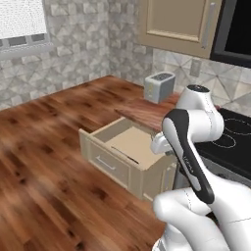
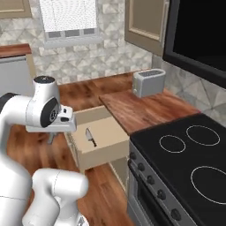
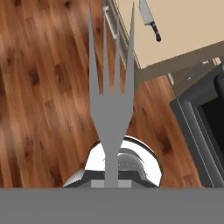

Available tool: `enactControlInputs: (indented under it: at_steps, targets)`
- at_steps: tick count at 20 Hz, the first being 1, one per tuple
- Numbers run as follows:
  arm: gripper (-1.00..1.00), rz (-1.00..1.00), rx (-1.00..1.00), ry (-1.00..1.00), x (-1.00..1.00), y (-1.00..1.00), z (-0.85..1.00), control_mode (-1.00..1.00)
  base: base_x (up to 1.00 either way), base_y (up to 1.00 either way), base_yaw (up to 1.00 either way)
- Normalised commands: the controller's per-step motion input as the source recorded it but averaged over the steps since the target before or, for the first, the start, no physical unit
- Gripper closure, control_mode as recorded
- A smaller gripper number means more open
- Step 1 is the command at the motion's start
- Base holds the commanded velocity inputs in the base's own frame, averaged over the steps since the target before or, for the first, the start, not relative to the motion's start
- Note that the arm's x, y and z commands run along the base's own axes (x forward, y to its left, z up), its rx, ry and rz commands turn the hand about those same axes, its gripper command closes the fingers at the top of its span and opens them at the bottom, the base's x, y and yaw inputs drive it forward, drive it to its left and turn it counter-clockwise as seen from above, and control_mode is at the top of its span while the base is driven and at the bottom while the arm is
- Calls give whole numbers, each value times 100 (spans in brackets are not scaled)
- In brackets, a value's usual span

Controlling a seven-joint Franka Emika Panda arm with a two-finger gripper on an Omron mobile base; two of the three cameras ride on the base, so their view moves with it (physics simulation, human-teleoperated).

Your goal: Pick up the metallic utensils from the counter and place them in the open drawer. Make sure not to pick up any wooden utensils.

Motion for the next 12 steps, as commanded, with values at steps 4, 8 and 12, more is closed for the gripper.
enactControlInputs:
  at_steps: [4,8,12]
  targets:
    - [100,0,0,0,0,0,0,100,6,-44,39]
    - [100,0,0,0,0,0,0,100,26,-38,45]
    - [100,0,0,0,0,0,0,100,3,-77,35]
